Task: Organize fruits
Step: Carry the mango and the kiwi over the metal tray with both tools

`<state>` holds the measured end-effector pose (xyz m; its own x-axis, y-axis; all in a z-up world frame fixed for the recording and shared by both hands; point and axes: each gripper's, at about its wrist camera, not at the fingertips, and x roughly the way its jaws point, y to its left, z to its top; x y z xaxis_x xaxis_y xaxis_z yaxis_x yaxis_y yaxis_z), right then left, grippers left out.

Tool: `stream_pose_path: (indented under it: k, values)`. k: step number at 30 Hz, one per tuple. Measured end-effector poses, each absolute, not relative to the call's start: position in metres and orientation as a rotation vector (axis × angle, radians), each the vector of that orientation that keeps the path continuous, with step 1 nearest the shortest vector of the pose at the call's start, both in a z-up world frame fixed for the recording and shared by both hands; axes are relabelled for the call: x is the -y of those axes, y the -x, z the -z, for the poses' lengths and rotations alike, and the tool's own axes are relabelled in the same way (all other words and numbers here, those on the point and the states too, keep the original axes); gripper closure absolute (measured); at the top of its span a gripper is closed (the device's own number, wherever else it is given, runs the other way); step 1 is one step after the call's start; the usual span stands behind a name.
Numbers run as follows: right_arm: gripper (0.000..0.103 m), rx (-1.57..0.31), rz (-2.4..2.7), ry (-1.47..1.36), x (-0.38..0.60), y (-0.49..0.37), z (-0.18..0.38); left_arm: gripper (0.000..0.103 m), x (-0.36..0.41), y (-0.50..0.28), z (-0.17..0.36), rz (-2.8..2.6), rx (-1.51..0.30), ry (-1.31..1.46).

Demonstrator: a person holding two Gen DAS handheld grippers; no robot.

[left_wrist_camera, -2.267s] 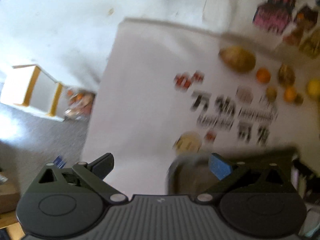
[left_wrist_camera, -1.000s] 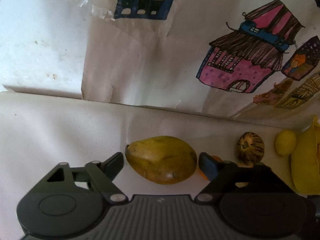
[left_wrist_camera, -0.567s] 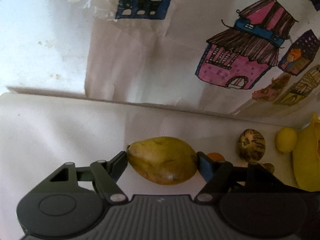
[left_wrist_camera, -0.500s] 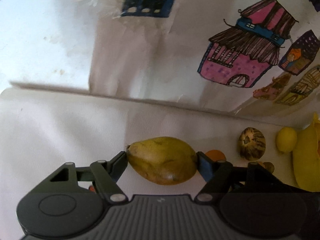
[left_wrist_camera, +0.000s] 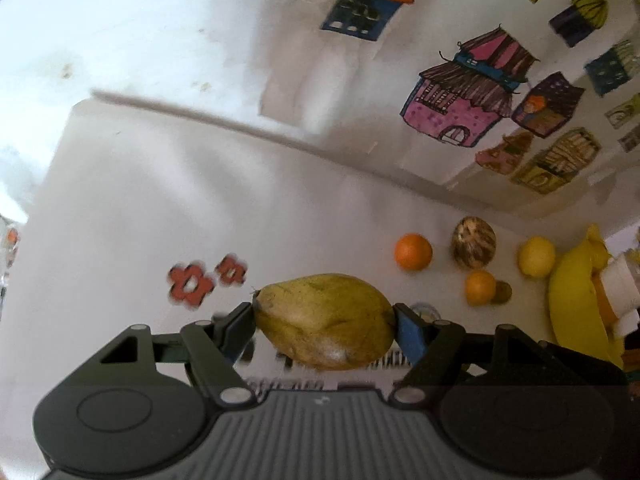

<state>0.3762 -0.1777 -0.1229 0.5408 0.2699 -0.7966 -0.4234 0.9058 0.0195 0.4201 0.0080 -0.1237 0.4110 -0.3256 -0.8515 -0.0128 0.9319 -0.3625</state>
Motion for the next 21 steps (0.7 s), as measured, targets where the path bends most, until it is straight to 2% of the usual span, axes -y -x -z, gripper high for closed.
stream_pose_path:
  k: [21]
  values:
    - [0.075,-1.002,-0.515,0.203,0.155,-0.295,0.126,0.026,-0.046,-0.305,0.108,0.166,-1.180,0.374]
